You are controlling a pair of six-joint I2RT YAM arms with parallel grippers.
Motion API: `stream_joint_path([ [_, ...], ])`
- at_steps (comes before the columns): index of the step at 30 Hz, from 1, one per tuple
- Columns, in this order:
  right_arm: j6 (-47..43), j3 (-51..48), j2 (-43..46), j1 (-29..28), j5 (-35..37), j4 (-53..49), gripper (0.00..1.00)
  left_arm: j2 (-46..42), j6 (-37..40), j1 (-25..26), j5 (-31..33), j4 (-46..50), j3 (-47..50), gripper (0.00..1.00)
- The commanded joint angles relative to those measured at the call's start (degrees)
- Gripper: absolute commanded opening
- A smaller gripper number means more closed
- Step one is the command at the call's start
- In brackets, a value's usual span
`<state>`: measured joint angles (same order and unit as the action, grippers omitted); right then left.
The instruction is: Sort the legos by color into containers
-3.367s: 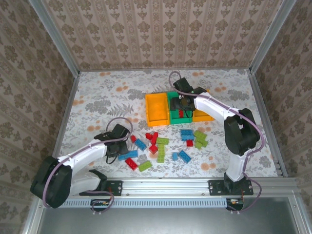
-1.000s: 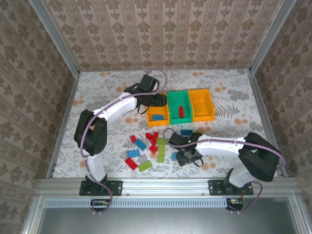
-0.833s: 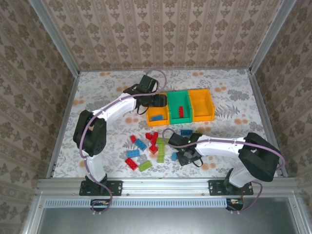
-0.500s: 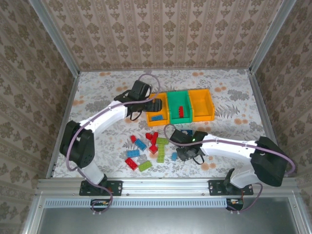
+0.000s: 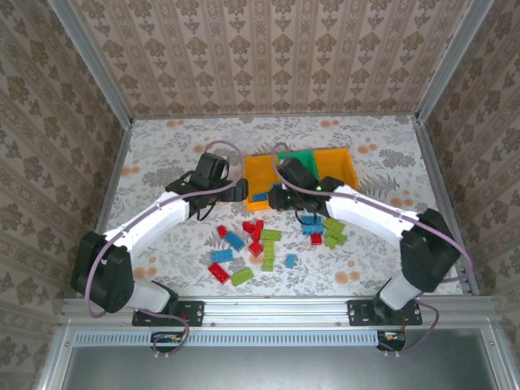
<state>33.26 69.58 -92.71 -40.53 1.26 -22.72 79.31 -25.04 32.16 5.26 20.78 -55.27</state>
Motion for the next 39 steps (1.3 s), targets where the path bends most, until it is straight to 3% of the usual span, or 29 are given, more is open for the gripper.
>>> stream_joint_path([
  [1,1.0,7.9,-5.8,1.6,-2.7,-1.0,0.26,-3.1,-2.0,-0.8,1.3,2.5,3.2,1.0],
  [7,2.0,19.3,-16.8,3.9,-2.6,-7.7,0.27,-6.8,-5.3,-1.1,1.4,6.6,7.4,1.0],
  [20,0.1,31.1,-28.4,4.6,1.3,-15.5,0.36,-7.4,-15.4,-1.1,-8.6,8.4,14.6,0.89],
  [26,0.3,32.0,-30.2,4.6,1.0,-15.4,0.42,-5.9,-17.5,-0.7,-9.9,9.0,15.4,0.85],
  [31,0.4,31.8,-29.6,4.5,0.6,-14.8,0.57,-4.6,-18.5,-0.7,-11.0,8.2,15.1,0.84],
  [39,0.6,29.1,-25.0,4.1,-0.5,-11.4,0.6,0.7,-18.2,0.0,-13.4,8.2,12.6,0.79],
])
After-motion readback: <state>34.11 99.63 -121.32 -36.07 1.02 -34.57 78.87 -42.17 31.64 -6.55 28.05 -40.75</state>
